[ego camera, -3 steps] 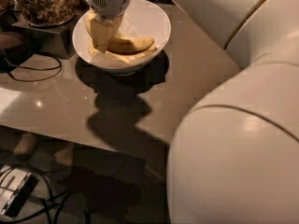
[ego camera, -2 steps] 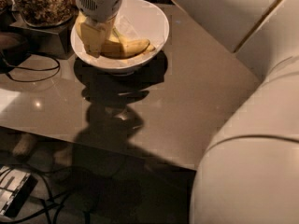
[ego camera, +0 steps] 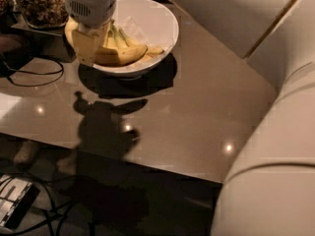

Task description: Pick banana from white bowl

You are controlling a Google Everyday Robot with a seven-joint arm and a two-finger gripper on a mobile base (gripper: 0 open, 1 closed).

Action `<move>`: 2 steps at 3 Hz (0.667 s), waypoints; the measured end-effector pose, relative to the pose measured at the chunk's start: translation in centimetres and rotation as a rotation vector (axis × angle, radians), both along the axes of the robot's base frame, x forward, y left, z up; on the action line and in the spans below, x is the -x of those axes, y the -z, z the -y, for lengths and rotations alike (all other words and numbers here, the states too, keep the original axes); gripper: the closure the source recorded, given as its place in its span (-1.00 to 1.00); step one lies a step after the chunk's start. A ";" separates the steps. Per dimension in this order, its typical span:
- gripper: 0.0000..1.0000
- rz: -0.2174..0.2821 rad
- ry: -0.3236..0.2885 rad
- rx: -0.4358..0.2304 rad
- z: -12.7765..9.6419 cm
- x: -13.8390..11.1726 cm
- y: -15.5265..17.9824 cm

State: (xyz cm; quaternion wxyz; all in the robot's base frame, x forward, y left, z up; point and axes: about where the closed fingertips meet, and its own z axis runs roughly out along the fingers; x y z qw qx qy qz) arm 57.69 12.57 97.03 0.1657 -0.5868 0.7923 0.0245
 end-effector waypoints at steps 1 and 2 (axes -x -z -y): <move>1.00 -0.001 -0.073 -0.006 -2.1 1.9 0.3; 1.00 -0.001 -0.134 0.005 -4.0 2.8 0.4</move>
Offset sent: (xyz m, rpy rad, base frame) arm -0.0413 0.0586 -0.0034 -0.0230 0.0040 0.2061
